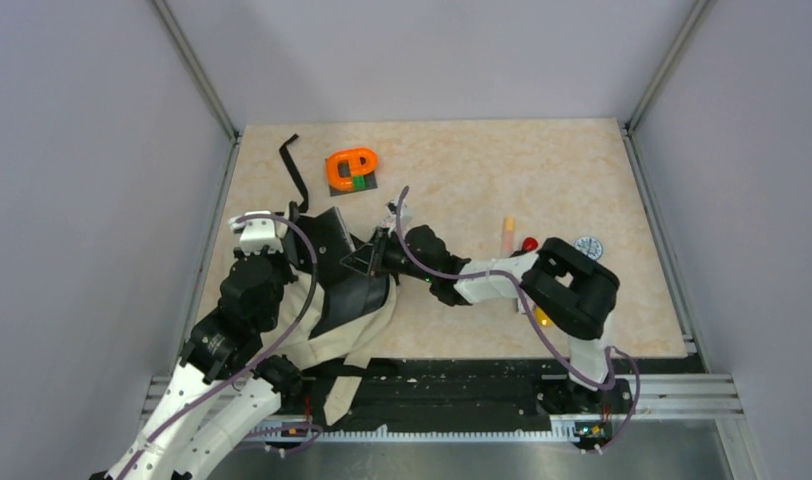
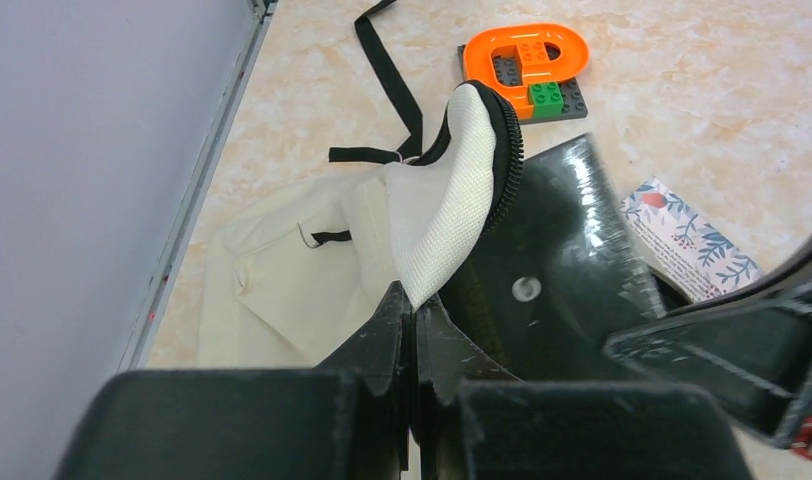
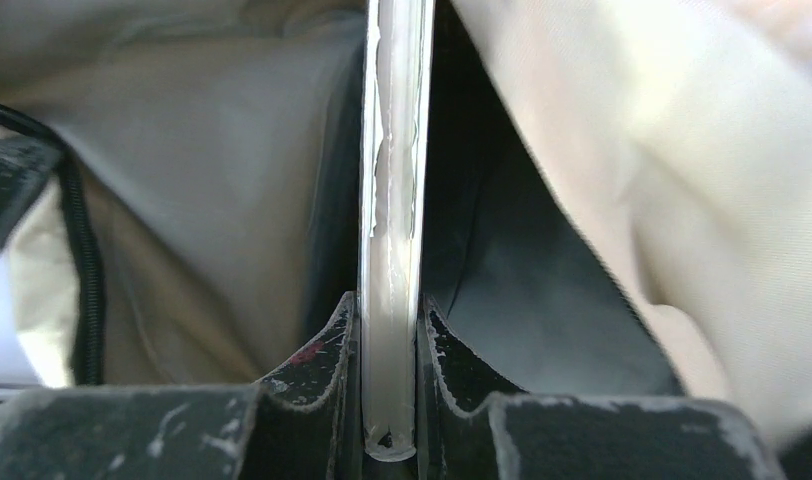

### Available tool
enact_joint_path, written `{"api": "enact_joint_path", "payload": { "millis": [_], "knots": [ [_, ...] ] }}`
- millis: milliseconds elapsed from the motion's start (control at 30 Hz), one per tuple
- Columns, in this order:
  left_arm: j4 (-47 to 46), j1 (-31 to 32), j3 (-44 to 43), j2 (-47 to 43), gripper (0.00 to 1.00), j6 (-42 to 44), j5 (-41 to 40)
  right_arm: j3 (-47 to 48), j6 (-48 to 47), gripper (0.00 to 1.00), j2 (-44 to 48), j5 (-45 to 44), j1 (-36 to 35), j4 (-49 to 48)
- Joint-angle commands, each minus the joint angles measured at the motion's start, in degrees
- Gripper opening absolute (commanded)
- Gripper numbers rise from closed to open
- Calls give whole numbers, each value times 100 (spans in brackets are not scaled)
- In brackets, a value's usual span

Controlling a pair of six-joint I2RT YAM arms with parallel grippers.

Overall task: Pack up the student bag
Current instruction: Place the book in the student bag.

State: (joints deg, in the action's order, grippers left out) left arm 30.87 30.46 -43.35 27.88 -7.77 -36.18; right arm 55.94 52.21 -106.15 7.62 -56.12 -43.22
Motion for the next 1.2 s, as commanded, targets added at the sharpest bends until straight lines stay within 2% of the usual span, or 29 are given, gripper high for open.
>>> {"api": "enact_joint_path", "payload": {
  "millis": [0,100,200,400,600,700,833,1067,1167],
  "knots": [
    [-617,-29,-1,-59,0,64,23,807,124,0,-497,42,-338,-1029],
    [-618,-25,2,-34,0,67,49,1262,14,0,-987,235,-409,-927],
    [-618,-32,1,-24,0,68,78,1861,-299,0,-1438,416,-418,-220],
    [-613,-32,10,-27,0,80,98,1934,-535,0,-1732,426,-426,285],
    [-607,-34,10,-28,0,82,95,1608,-928,33,-1357,127,-431,483],
    [-608,-38,11,-34,0,82,86,1412,-1252,42,-1085,206,-426,322],
    [-608,-38,7,-28,0,86,81,1274,-1691,59,-717,469,-431,415],
    [-600,-38,9,-63,0,80,46,836,-2726,75,125,307,-420,1307],
    [-591,-39,17,-88,0,75,9,706,-3391,77,456,274,-374,2028]
  ]
}}
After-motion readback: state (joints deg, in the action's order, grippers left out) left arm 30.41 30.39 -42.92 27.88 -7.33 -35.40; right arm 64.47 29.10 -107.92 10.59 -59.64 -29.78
